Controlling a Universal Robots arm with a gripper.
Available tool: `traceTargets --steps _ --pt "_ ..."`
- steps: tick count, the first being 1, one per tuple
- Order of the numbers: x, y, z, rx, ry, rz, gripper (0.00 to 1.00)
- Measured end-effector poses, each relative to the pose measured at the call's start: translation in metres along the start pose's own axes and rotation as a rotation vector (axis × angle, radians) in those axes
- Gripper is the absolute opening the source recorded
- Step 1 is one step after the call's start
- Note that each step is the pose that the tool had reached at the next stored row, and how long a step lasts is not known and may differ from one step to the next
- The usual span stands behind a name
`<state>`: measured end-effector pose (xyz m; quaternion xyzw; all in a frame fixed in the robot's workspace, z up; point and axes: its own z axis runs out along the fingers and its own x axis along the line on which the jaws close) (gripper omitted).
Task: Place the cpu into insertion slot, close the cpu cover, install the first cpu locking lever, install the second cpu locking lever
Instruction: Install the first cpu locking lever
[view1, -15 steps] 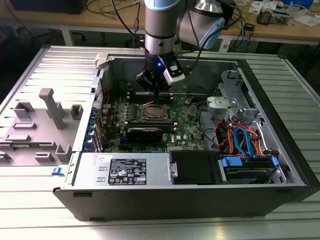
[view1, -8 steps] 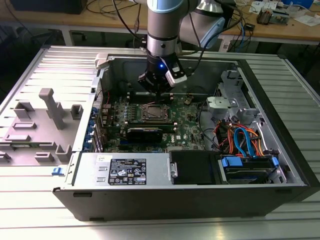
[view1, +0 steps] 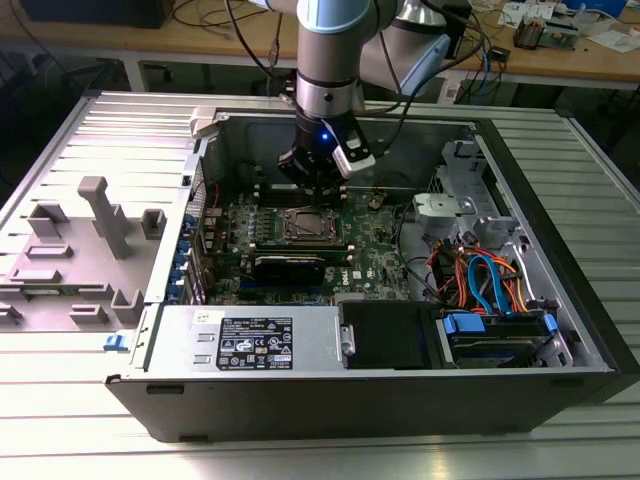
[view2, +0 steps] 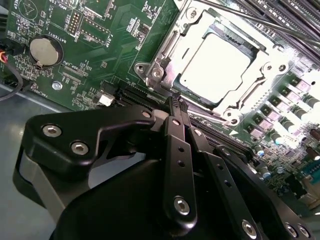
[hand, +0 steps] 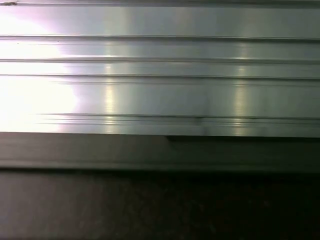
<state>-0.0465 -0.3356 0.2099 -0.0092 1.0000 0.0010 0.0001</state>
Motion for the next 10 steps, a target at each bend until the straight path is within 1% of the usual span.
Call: traceTargets --steps 3,10 --pt "-0.0009 0.0000 0.0022 0.0000 0.0000 0.000 0.11" --pt "-0.0015 0.0000 0.0023 0.0002 0.0000 0.000 0.11"
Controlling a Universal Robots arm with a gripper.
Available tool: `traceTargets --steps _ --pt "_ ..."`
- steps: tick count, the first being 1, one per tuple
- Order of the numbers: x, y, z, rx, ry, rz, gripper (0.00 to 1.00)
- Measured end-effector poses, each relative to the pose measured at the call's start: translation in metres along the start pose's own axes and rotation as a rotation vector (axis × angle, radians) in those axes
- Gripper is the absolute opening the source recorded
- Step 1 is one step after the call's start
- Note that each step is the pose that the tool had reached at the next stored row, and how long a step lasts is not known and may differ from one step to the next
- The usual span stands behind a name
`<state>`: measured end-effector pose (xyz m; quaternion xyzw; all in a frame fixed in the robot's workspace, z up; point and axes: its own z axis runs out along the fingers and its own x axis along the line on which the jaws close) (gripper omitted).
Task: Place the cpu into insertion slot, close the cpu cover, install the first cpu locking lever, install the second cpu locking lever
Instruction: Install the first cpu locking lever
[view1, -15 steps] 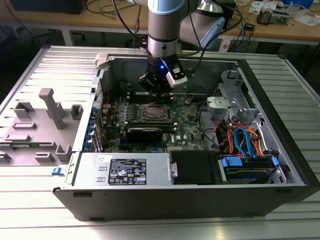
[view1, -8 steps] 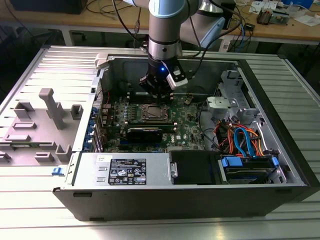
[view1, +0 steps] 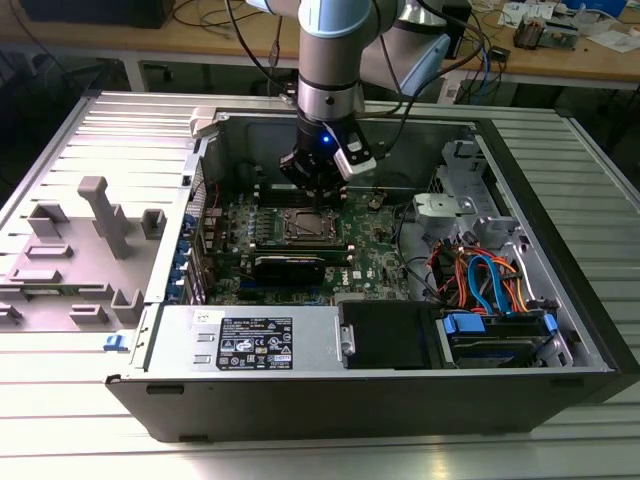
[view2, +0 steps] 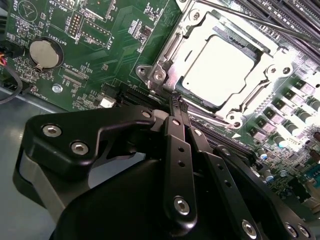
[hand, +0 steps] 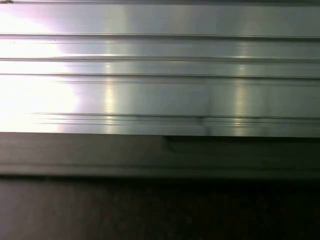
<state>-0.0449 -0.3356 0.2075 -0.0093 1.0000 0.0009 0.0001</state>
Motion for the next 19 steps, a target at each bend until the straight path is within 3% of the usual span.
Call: traceTargets --steps 19 --pt "-0.0013 0.0000 -0.0013 0.0002 0.0006 0.000 0.11"
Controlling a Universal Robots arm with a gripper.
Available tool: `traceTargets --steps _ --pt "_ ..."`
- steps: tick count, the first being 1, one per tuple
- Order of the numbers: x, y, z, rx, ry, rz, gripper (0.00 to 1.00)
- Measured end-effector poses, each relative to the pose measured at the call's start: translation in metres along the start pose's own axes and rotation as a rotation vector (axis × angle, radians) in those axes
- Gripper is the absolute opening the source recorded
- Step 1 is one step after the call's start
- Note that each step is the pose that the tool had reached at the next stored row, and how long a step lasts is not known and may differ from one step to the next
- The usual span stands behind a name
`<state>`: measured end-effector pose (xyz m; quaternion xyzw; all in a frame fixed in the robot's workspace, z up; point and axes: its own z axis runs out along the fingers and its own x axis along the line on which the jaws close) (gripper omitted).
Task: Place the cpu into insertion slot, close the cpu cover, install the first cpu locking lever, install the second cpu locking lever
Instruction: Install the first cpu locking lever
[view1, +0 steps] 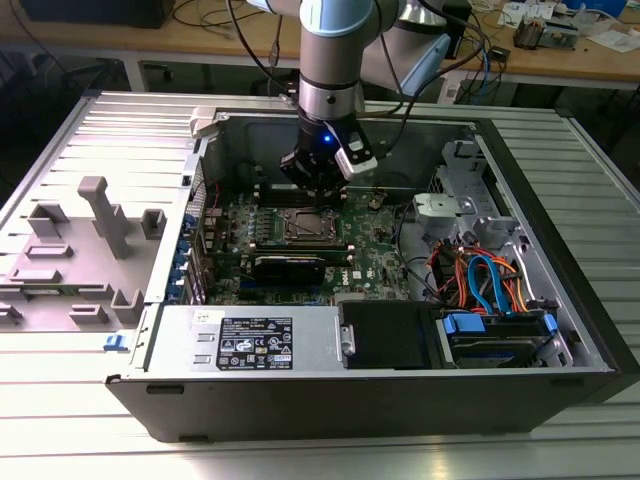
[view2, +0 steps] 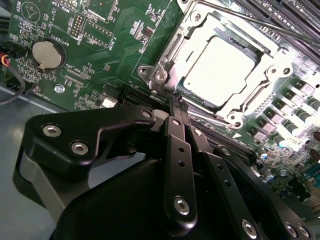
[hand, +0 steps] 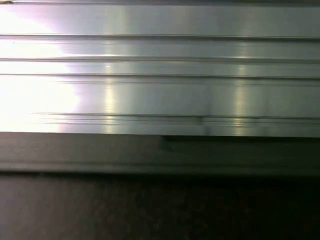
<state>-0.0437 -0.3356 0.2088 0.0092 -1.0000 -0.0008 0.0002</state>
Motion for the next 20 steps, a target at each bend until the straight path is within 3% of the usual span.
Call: traceTargets --steps 12,20 --pt "-0.0017 -0.0006 0.0036 0.0005 0.0012 0.000 0.11" --pt "-0.0018 -0.0006 0.0014 0.0004 0.0018 0.000 0.11"
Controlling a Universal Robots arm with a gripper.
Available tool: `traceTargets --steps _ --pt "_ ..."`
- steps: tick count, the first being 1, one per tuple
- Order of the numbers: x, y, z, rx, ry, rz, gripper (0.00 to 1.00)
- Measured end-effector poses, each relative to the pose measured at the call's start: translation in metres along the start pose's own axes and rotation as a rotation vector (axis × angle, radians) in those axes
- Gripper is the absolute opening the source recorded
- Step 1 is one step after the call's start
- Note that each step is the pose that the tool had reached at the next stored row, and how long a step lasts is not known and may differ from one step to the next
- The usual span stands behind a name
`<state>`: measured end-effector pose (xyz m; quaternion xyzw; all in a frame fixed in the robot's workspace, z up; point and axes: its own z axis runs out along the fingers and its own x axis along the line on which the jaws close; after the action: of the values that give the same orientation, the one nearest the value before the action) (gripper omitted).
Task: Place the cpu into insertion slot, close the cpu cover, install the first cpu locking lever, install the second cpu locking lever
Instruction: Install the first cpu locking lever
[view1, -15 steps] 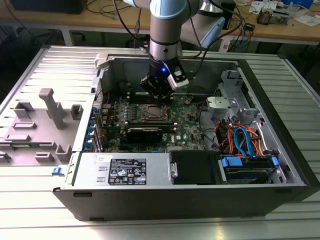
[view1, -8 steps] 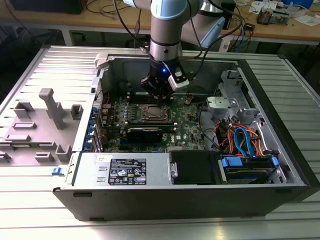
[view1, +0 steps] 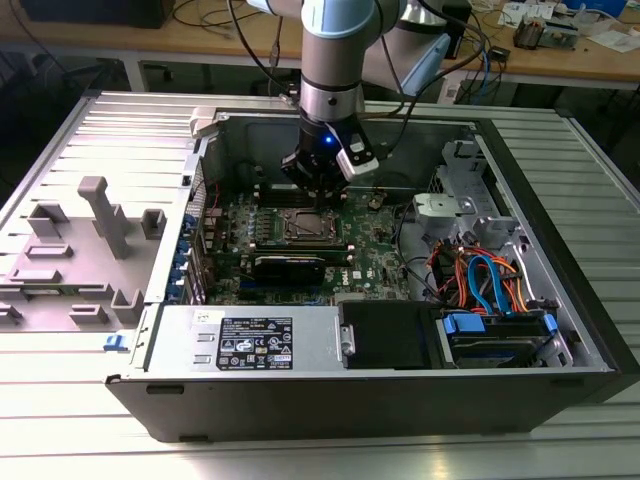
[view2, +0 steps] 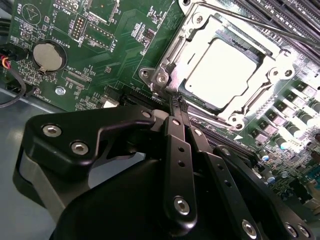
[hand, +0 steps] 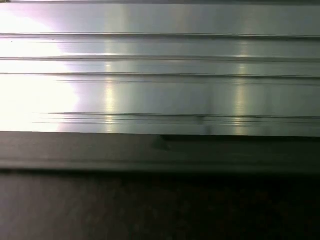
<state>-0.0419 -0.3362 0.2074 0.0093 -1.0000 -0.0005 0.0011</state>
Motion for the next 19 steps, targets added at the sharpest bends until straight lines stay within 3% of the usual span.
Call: traceTargets --steps 11,16,19 --pt "-0.0006 -0.0005 0.0049 0.0054 0.0005 0.000 0.11" --pt "-0.0008 -0.0005 0.0059 0.0038 0.0012 0.000 0.11" --pt "-0.0007 -0.0006 0.0056 -0.0031 0.0015 0.000 0.11"
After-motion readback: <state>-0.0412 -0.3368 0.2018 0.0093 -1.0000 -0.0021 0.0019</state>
